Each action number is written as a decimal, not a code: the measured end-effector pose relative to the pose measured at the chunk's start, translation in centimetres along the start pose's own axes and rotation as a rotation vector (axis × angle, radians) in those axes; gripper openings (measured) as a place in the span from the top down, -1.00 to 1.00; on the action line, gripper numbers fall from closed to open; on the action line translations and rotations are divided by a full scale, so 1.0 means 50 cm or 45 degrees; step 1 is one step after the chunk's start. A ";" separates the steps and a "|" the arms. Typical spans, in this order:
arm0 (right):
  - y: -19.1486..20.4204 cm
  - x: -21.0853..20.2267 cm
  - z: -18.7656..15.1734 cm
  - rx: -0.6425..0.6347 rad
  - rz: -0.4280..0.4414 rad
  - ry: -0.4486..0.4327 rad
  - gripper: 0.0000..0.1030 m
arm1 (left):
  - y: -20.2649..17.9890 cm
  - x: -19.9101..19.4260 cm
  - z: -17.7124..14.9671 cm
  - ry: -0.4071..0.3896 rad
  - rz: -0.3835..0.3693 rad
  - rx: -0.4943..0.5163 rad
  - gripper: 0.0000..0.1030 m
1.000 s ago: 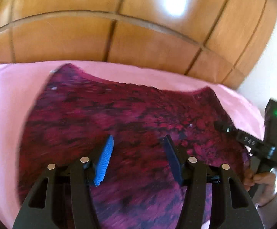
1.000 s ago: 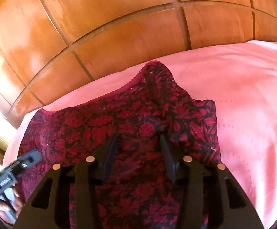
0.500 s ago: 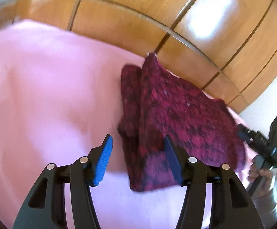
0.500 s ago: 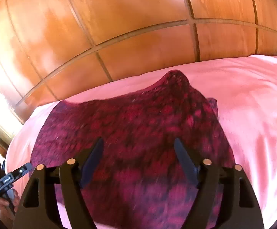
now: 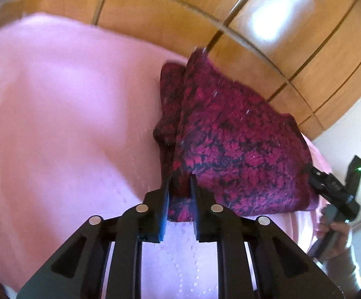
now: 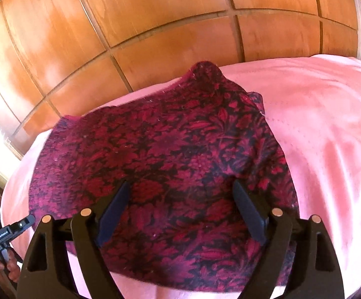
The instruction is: Fold small clothes
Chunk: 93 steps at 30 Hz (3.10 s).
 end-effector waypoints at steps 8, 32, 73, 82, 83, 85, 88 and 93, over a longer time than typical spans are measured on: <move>-0.087 -0.120 -0.043 0.214 0.157 -0.111 -0.63 | -0.112 -0.055 0.021 -0.162 0.042 0.247 0.22; -0.181 -0.040 -0.104 0.443 0.436 0.064 0.01 | -0.308 0.142 0.034 0.096 0.077 0.483 0.22; 0.330 -0.132 0.026 -0.331 0.491 -0.052 0.48 | -0.061 0.035 0.030 0.023 -0.347 0.029 0.35; 0.500 -0.016 -0.021 -0.561 0.489 0.069 0.48 | 0.102 -0.123 0.040 -0.140 -0.498 -0.135 0.28; 0.516 0.006 -0.033 -0.598 0.475 0.094 0.48 | 0.111 -0.142 0.044 -0.162 -0.531 -0.144 0.20; 0.536 0.042 -0.053 -0.641 0.440 0.132 0.48 | 0.128 -0.177 0.055 -0.202 -0.616 -0.159 0.07; 0.540 0.092 -0.075 -0.675 0.392 0.168 0.47 | 0.105 -0.191 0.075 -0.205 -0.635 -0.129 0.02; 0.554 0.093 -0.089 -0.761 0.319 0.112 0.47 | 0.038 -0.159 0.108 -0.104 -0.556 -0.005 -0.17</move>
Point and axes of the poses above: each gripper's, at about its wrist camera, not at the fingertips, and x roughly the way its jaws point, y to its left, z to its top, the point moved 7 cm from there along x, roughly the way its jaws point, and after that the axes turned 14 degrees about y, right-handed, at the moved point
